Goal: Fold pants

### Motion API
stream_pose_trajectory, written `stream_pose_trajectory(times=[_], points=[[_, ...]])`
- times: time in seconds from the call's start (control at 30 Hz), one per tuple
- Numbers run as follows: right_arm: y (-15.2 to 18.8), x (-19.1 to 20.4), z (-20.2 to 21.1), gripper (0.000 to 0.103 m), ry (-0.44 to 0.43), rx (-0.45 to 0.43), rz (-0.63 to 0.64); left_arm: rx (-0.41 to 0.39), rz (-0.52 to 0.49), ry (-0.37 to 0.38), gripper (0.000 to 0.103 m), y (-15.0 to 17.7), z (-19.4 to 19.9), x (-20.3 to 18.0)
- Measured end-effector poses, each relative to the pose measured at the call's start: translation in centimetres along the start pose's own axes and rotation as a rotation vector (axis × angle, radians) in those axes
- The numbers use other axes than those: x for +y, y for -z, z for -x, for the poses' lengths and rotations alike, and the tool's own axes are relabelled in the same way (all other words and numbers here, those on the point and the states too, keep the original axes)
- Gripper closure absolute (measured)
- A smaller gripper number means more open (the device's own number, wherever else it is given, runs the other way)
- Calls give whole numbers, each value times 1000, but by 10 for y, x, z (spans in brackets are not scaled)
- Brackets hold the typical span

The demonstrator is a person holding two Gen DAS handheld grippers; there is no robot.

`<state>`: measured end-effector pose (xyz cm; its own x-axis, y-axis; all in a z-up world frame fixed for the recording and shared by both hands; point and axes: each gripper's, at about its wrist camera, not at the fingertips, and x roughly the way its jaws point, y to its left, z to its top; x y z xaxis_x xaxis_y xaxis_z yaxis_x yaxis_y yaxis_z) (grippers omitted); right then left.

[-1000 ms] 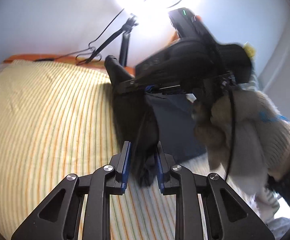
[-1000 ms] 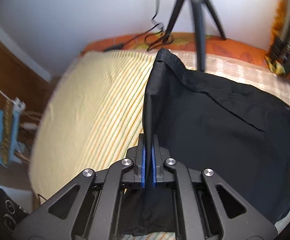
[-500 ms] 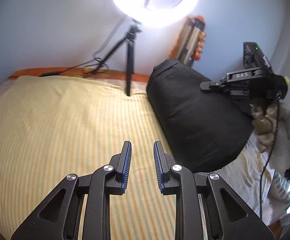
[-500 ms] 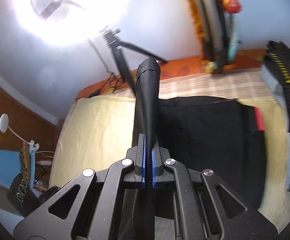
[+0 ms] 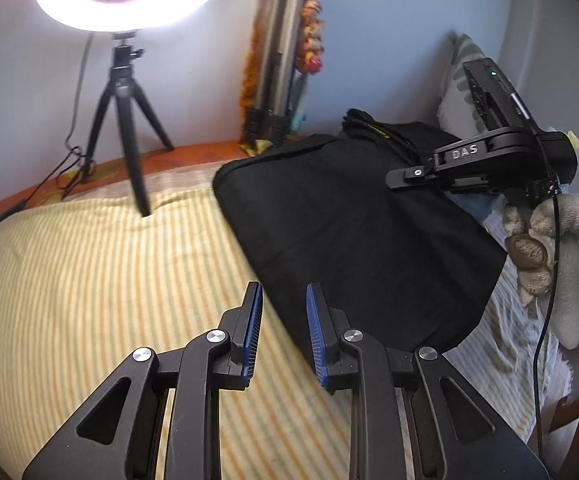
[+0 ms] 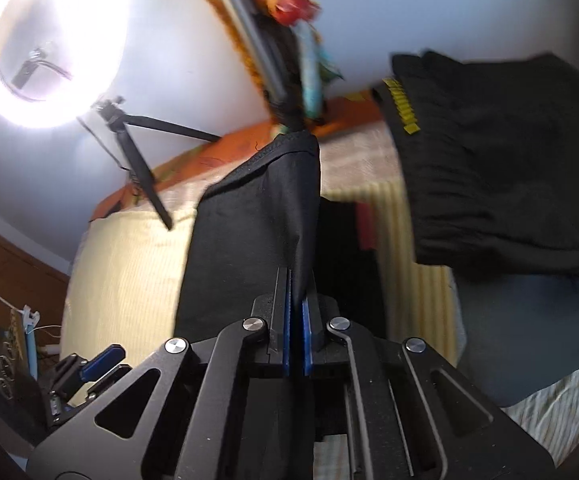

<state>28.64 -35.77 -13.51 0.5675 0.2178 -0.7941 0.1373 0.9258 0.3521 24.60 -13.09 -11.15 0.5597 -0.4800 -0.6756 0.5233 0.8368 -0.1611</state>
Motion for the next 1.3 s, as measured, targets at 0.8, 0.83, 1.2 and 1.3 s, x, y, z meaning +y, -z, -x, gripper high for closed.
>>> stream_pose_trajectory(times=[0.8, 0.83, 1.2, 1.3], points=[[16, -33, -31, 93, 57, 42, 50, 94, -37, -28, 66, -2, -36, 2], [15, -33, -29, 82, 58, 38, 61, 89, -11, -25, 59, -5, -34, 8], [13, -25, -33, 50, 51, 99, 84, 171, 291, 142, 41, -18, -66, 53], [14, -24, -42, 50, 102, 129, 105, 190, 300, 143, 41, -17, -76, 49]])
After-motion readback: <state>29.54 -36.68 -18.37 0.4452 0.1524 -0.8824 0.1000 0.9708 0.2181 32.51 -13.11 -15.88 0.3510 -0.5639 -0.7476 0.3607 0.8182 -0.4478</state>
